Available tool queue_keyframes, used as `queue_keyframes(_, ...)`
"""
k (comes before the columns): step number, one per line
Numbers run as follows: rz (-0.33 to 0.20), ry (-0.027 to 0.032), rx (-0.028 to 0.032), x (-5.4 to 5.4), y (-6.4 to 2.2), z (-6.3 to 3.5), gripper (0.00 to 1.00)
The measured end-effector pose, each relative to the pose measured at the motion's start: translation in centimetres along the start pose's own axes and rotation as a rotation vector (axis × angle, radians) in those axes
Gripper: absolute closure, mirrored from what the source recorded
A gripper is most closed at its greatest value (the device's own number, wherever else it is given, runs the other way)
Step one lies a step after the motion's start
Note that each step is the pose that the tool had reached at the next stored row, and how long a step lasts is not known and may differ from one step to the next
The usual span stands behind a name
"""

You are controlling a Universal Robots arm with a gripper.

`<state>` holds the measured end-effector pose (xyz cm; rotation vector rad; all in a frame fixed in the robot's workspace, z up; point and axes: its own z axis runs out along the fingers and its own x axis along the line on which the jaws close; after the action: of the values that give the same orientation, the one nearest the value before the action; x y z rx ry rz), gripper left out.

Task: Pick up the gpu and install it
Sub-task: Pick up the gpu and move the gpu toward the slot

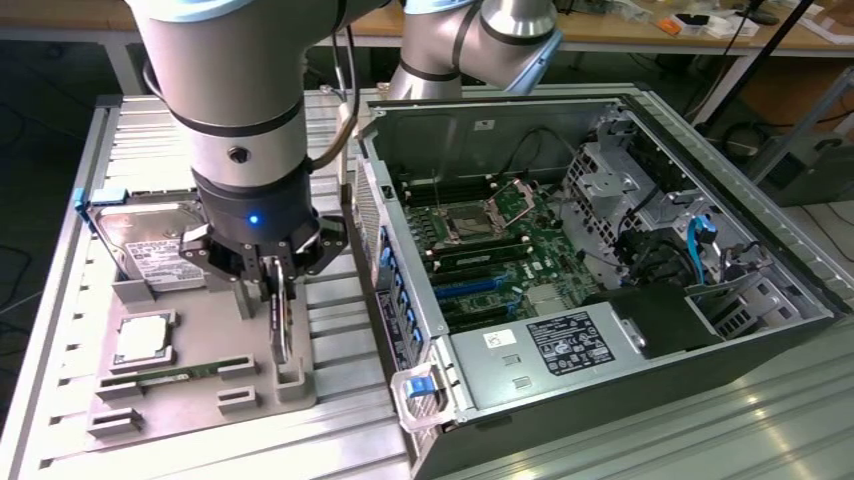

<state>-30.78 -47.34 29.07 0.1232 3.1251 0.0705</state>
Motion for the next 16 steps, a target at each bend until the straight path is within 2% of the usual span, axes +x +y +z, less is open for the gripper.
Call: queue_keyframes(16, 0.000, 0.0000, 0.0001, -0.01, 0.03, -0.73, 0.73)
